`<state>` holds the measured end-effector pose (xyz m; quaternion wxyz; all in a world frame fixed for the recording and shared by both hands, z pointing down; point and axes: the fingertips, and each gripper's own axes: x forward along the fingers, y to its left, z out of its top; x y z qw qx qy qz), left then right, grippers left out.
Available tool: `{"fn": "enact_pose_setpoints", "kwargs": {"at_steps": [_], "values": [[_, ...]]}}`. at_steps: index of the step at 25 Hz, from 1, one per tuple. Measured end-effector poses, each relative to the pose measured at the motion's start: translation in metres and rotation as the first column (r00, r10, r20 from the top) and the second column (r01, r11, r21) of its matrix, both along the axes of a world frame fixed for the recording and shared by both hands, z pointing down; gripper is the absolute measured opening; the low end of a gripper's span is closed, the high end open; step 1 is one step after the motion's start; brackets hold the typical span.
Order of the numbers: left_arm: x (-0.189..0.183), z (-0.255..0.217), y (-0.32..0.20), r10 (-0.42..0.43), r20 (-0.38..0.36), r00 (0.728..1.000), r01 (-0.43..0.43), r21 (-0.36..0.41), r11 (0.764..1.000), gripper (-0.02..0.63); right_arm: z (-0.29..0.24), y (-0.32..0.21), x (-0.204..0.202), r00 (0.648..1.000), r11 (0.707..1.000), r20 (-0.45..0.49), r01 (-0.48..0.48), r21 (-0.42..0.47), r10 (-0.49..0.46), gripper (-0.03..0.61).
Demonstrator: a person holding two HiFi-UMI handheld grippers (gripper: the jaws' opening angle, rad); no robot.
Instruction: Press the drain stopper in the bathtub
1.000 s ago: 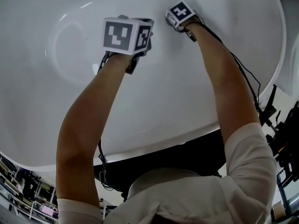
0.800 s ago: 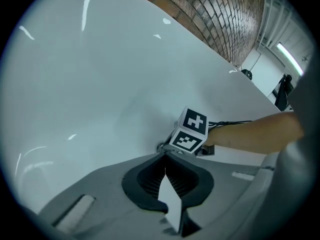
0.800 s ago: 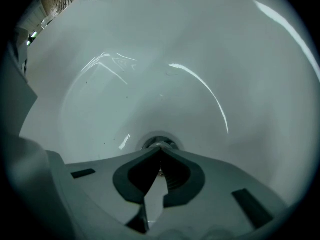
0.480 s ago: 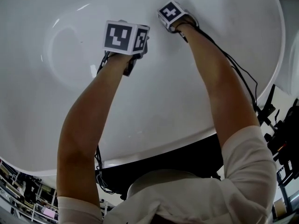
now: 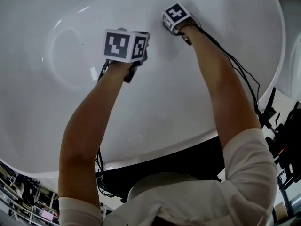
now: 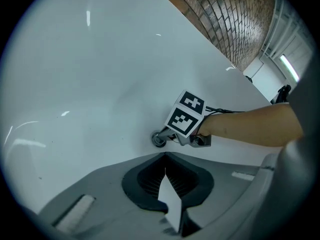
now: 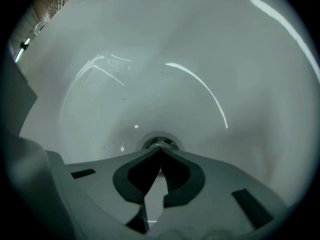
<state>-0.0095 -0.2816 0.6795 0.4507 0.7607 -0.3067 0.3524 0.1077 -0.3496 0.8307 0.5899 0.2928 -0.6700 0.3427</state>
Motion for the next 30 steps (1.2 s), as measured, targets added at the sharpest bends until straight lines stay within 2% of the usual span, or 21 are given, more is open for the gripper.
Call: {"fn": "enact_pose_setpoints", "kwargs": {"at_steps": [4,8,14,20,26,30], "values": [[-0.003,0.005,0.0,-0.005,-0.001,1.0,0.005,-0.004,1.0,0.008,0.001,0.004,0.002,1.0,1.0,-0.001,-0.009,-0.01,0.009,0.017],[0.0,0.004,0.002,-0.001,-0.006,1.0,0.001,-0.004,1.0,0.008,0.0,0.009,0.002,0.999,0.999,-0.019,0.029,-0.02,-0.03,0.017],[0.006,0.003,0.004,0.009,-0.013,1.0,-0.009,0.001,1.0,0.008,0.006,0.006,-0.01,0.999,0.998,-0.02,0.027,0.048,-0.026,0.018],[0.004,0.005,0.004,0.006,-0.024,1.0,-0.006,-0.002,1.0,0.008,0.012,0.016,-0.015,1.0,1.0,0.001,-0.005,0.011,0.005,0.018],[0.006,0.002,0.007,0.01,-0.028,1.0,-0.01,-0.003,1.0,0.008,0.012,0.017,-0.017,0.999,0.999,-0.01,0.039,0.037,-0.039,0.018],[0.008,0.002,0.004,0.013,-0.038,0.999,-0.013,0.004,1.0,0.008,0.014,0.017,-0.017,1.0,1.0,0.016,-0.001,0.006,0.001,0.018]]}}
